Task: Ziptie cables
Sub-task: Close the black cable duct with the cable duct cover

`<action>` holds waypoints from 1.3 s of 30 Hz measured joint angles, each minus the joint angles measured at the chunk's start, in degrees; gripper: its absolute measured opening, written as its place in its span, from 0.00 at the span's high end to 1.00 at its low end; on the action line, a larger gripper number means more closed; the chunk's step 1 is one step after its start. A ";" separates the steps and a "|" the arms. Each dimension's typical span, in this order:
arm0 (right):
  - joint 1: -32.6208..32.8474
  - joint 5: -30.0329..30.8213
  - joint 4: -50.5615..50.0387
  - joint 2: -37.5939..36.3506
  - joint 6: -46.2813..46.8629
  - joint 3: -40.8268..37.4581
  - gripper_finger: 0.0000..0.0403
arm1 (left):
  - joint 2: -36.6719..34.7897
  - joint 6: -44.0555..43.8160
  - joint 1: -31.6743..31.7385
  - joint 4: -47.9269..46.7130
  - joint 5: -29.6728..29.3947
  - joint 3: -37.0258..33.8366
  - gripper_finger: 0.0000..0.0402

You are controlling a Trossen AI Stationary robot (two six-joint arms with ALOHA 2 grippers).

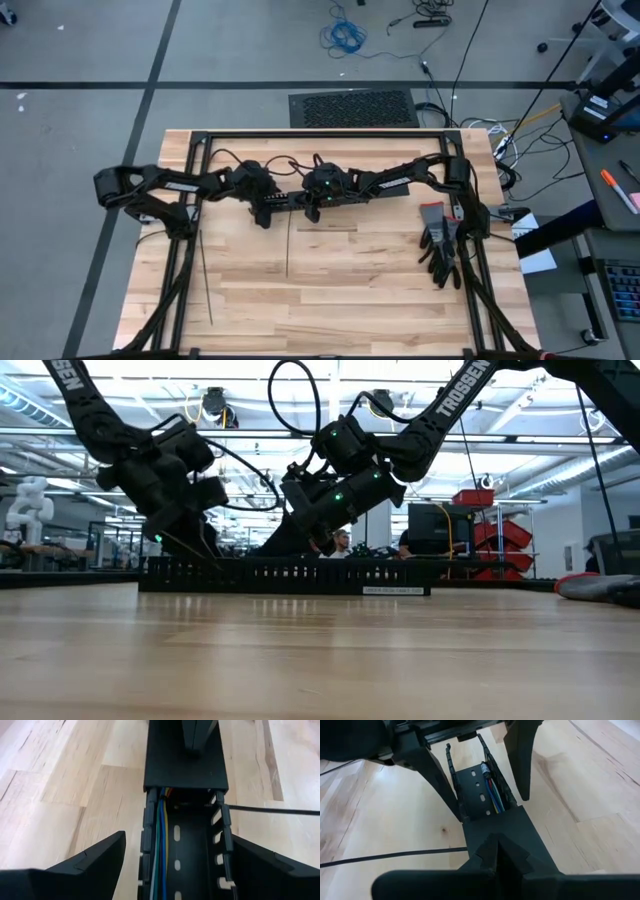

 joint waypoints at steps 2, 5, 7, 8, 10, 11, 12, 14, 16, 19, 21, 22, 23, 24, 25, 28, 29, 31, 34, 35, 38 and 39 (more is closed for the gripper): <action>0.00 0.02 0.00 0.00 0.28 0.00 1.00 | 0.76 0.02 -0.06 1.25 0.00 0.00 0.20; 0.04 0.04 -0.09 0.00 0.32 0.00 1.00 | 2.44 -0.06 -0.04 3.27 0.26 0.00 0.23; 0.07 0.15 -0.09 0.00 0.37 0.00 1.00 | 3.63 -0.09 -0.07 3.96 0.44 0.00 0.26; 0.07 0.15 -0.09 0.00 0.39 0.00 1.00 | 4.31 -0.10 -0.07 4.43 0.54 0.00 0.28; 0.07 0.15 -0.09 0.00 0.51 0.00 1.00 | 5.51 -0.13 -0.07 5.12 0.60 0.00 0.32; 0.07 0.15 -0.09 0.00 0.65 0.00 1.00 | 6.04 -0.11 -0.07 5.43 0.59 0.00 0.33; 0.08 0.15 -0.09 0.00 0.71 0.00 1.00 | 6.60 -0.13 -0.06 5.94 0.60 0.00 0.35; 0.09 -0.07 -0.13 0.00 0.75 -0.02 1.00 | 7.28 -0.07 -0.04 6.66 0.55 0.00 0.36; 0.04 -0.97 -0.07 0.00 1.08 -0.03 1.00 | 8.00 -0.07 -0.02 7.62 0.52 0.00 0.37; 0.07 -1.09 0.13 0.00 1.35 -0.04 1.00 | 8.72 -0.09 -0.02 8.66 0.46 0.00 0.37; 0.07 -1.12 0.47 0.02 1.39 -0.06 1.00 | 8.79 -0.09 -0.02 9.03 0.37 0.00 0.38; 0.07 -1.13 0.69 0.04 1.46 -0.08 1.00 | 8.81 -0.09 -0.02 9.16 0.37 0.00 0.38; 0.07 -1.18 0.79 0.04 1.50 -0.07 1.00 | 8.83 -0.10 -0.02 9.23 0.35 0.00 0.38; 0.07 -1.20 0.99 0.05 1.50 -0.10 1.00 | 8.83 -0.11 -0.02 9.29 0.32 0.00 0.38; 0.09 -1.22 1.22 0.07 1.50 -0.11 1.00 | 8.83 -0.11 -0.02 9.38 0.30 0.00 0.38; 0.09 -1.29 1.07 0.09 1.50 0.39 1.00 | 8.83 -0.34 -0.04 9.84 0.24 0.00 0.38; 0.13 -1.29 1.00 0.21 1.48 0.72 1.00 | 8.83 -0.51 -0.06 10.03 0.24 0.00 0.38; 0.28 -1.26 0.59 0.96 1.20 1.73 1.00 | 8.85 -0.67 -0.16 10.14 0.17 -0.02 0.38; 0.35 -1.58 -1.08 2.63 0.69 4.28 1.00 | 8.85 -1.29 -0.50 10.31 -0.26 -0.04 0.38; 0.35 -1.69 -1.83 3.21 0.51 5.28 1.00 | 8.85 -1.37 -0.66 10.35 -0.27 -0.06 0.38; 0.42 -1.84 -2.56 4.65 0.04 7.34 1.00 | 8.88 -1.62 -0.78 10.48 -0.35 -0.09 0.38; 0.44 -1.86 -2.41 4.81 -0.03 7.73 1.00 | 8.88 -1.62 -0.79 10.50 -0.35 -0.09 0.38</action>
